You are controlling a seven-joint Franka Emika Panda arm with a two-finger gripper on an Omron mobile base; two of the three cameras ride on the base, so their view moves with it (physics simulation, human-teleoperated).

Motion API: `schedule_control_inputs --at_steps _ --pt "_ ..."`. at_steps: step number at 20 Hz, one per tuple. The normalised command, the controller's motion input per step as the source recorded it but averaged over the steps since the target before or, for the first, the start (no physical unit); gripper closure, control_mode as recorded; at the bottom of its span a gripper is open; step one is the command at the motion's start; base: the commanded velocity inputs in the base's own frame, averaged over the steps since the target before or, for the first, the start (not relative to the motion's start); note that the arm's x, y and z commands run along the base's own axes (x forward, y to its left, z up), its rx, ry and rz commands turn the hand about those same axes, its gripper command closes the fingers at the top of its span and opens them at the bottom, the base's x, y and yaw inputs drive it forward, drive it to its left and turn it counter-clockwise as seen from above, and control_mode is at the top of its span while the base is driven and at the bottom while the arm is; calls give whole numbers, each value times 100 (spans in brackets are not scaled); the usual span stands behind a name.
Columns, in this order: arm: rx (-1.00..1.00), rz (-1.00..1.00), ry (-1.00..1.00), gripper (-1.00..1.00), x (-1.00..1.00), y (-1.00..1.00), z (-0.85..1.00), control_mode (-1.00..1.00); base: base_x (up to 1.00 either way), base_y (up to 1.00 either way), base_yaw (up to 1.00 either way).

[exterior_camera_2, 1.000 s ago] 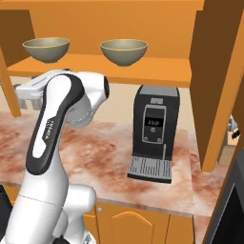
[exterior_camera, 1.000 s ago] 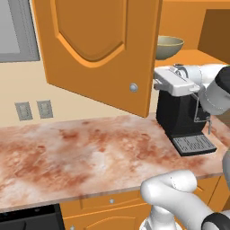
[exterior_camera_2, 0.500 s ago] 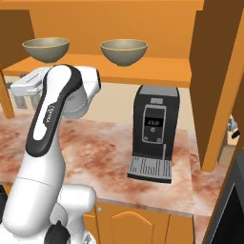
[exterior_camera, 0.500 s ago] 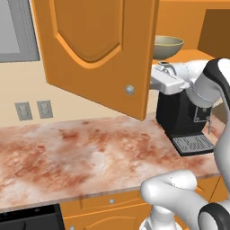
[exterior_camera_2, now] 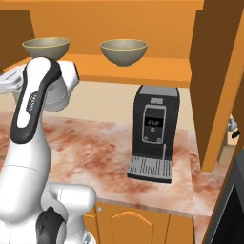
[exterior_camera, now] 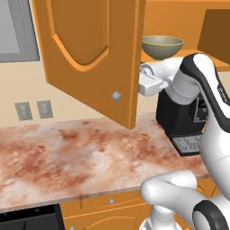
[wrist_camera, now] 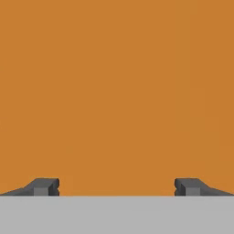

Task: Move the bowls from the cabinet to the plates on the dining table.

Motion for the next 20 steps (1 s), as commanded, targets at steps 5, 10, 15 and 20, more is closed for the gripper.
schedule_control_inputs --at_steps 5,10,15,20 --pt "-2 7 -2 -100 -22 61 0 -100 0 0 0" --pt "-2 4 -3 -100 -25 53 0 -100 0 0 0" --pt "-2 1 -1 -100 -21 41 0 -100 0 0 0" --pt "-1 0 0 -100 -14 22 -1 -100 0 0 0"
